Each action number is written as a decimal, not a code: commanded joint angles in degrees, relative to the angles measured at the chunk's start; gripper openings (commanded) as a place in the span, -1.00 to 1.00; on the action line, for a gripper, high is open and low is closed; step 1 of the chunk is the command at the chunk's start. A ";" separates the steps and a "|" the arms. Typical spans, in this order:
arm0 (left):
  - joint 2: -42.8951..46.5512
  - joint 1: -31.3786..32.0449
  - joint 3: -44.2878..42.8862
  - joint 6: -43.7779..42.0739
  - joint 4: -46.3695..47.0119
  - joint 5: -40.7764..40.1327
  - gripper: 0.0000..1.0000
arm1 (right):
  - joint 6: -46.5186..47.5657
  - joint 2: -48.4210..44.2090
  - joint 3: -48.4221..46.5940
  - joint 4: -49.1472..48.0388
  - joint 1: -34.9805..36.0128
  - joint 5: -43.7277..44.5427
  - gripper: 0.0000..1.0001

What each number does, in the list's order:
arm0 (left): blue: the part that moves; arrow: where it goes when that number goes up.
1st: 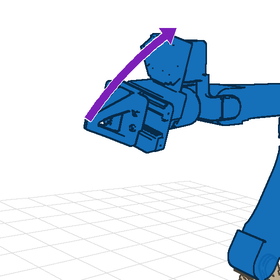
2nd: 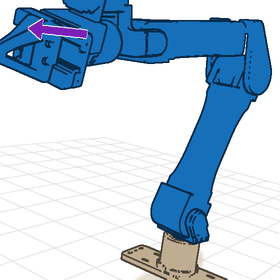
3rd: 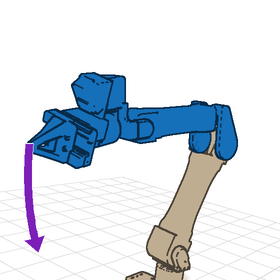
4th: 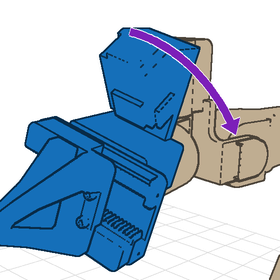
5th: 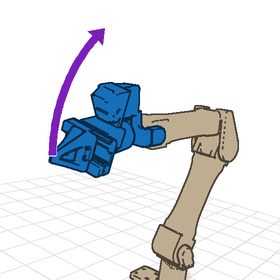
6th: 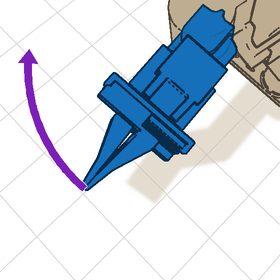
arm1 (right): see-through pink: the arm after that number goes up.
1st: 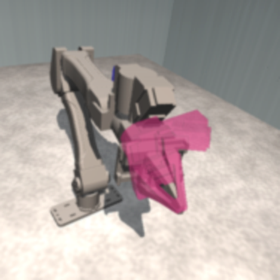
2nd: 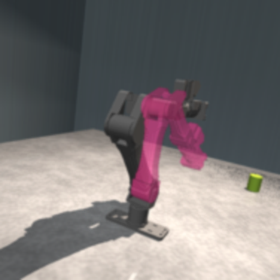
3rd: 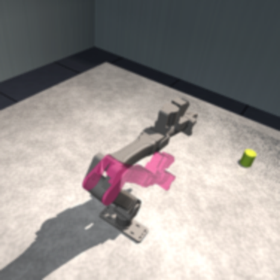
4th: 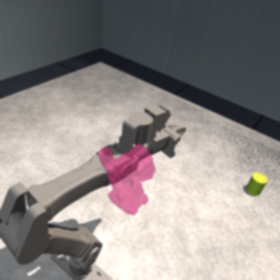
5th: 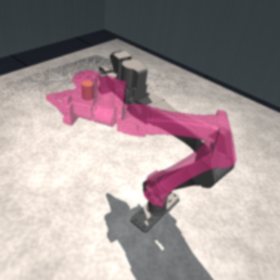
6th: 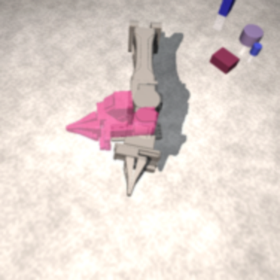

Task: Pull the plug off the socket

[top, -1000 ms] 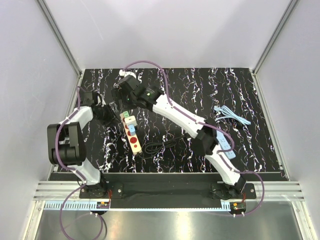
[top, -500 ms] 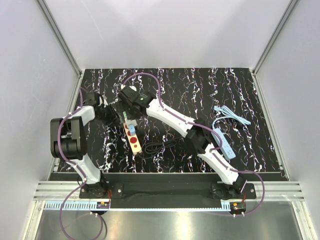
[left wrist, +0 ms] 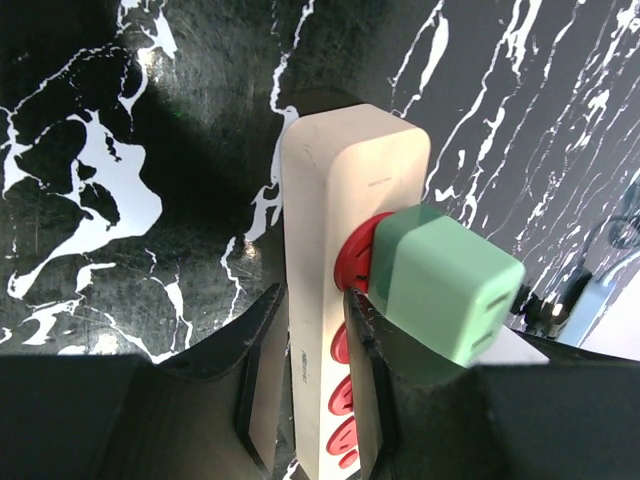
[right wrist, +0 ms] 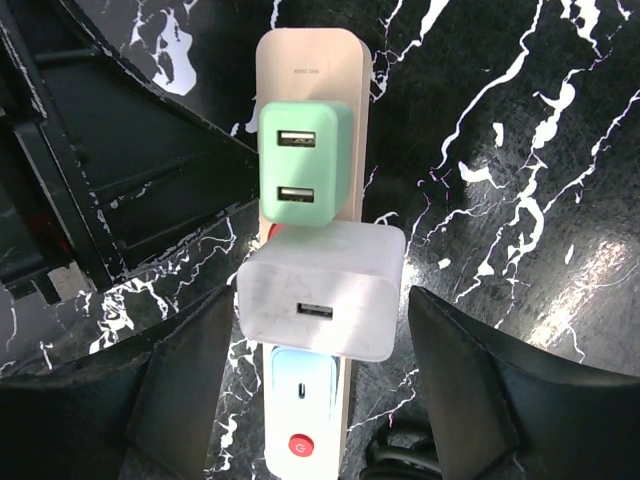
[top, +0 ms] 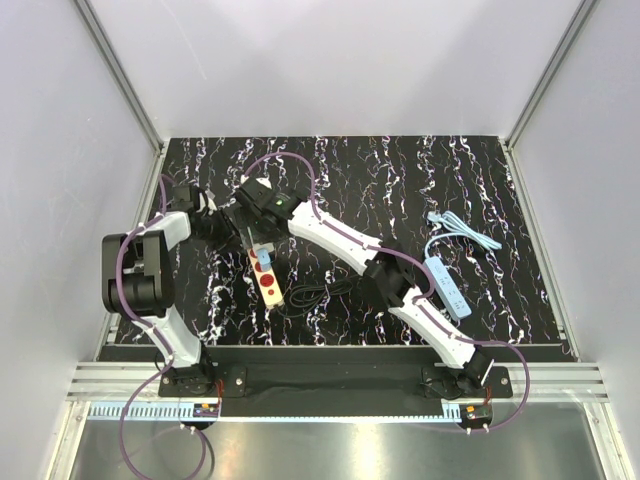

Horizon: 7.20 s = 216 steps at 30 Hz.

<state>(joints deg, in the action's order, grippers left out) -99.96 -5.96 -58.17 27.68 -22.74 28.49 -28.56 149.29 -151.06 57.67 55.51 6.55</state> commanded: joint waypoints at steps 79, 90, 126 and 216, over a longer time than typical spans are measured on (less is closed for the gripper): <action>-7.97 6.92 -5.64 -2.81 -7.76 -7.48 -0.43 | 3.42 -4.53 -14.01 -10.82 4.96 7.41 -1.00; -7.35 8.68 -5.81 -3.42 -8.55 -10.65 -0.44 | -7.38 -16.75 3.06 -23.30 1.28 -0.04 -1.00; 13.11 6.04 -4.50 -7.73 -12.24 -8.10 -0.33 | -2.91 -35.02 25.62 -20.75 -3.55 4.11 -1.00; -5.06 -1.78 0.34 4.49 15.45 16.95 -0.42 | 1.75 -2.87 -2.57 0.43 -5.15 -0.39 0.41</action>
<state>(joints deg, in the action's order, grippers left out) -104.18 -7.60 -55.57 31.64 -10.00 43.31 -27.94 147.83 -152.53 59.48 49.78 4.05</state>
